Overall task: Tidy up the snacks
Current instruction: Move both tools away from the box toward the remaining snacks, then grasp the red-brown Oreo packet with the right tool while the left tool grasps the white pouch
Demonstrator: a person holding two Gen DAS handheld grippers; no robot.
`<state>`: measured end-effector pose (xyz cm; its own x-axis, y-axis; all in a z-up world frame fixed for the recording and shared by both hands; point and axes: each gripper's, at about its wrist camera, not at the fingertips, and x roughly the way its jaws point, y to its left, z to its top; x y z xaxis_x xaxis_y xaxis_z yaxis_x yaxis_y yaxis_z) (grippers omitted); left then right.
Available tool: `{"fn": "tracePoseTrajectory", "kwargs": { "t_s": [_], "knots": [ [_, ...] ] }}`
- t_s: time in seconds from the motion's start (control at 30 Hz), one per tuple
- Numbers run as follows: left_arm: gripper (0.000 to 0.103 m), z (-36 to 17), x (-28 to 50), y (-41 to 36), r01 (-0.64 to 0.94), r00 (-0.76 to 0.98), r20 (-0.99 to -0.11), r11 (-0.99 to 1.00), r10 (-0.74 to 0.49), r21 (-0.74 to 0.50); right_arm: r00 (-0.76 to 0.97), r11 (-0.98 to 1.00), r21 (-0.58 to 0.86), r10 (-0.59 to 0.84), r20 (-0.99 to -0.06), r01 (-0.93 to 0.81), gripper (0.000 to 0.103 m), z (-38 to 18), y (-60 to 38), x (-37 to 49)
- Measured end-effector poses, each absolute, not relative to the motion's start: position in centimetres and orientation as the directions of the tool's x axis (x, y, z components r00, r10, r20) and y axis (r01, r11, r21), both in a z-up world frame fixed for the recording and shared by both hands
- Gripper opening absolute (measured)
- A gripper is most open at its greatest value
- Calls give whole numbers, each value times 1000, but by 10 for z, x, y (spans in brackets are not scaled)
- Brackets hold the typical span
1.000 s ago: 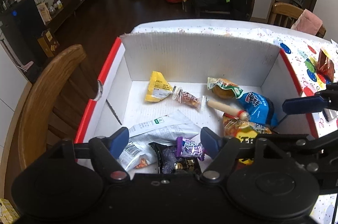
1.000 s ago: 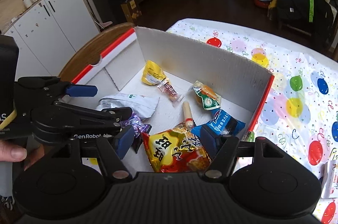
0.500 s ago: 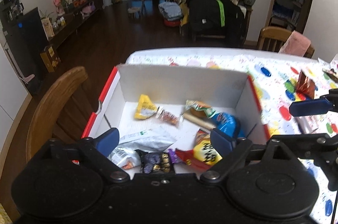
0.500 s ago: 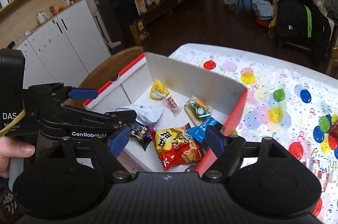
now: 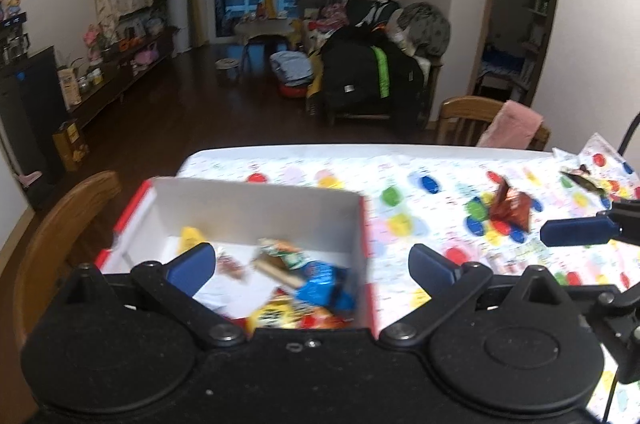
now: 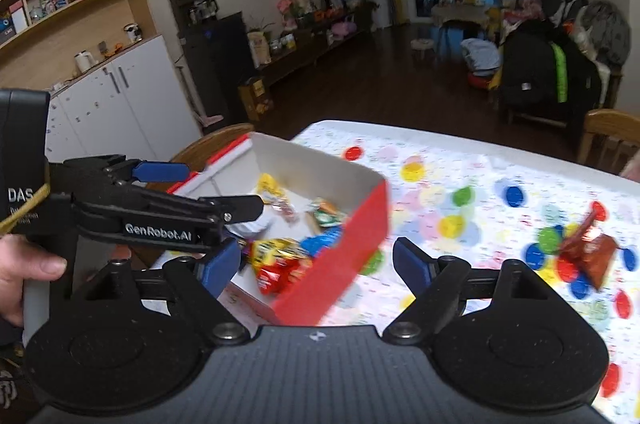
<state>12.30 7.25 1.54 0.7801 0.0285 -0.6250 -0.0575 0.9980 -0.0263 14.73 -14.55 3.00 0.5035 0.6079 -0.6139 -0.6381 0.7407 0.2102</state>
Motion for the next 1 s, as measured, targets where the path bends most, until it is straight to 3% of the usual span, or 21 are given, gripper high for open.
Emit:
{"fn": "tracePoseTrajectory", "kwargs": {
  "t_s": [0.33,0.83,1.0],
  "knots": [
    [103,-4,147,-18,15,783,-620,999,-42,-49,579,842,212,503,-641,-497,84,11,-256,172],
    [103,-75,204,-135,84,684,-725,996,-82,-33,585,896,157,395,-708,-415,84,-35,-365,258],
    [103,-99,222,-154,251,639,-750,968,-172,-8,548,874,119,395,-737,-471,84,-51,-375,296]
  ]
}}
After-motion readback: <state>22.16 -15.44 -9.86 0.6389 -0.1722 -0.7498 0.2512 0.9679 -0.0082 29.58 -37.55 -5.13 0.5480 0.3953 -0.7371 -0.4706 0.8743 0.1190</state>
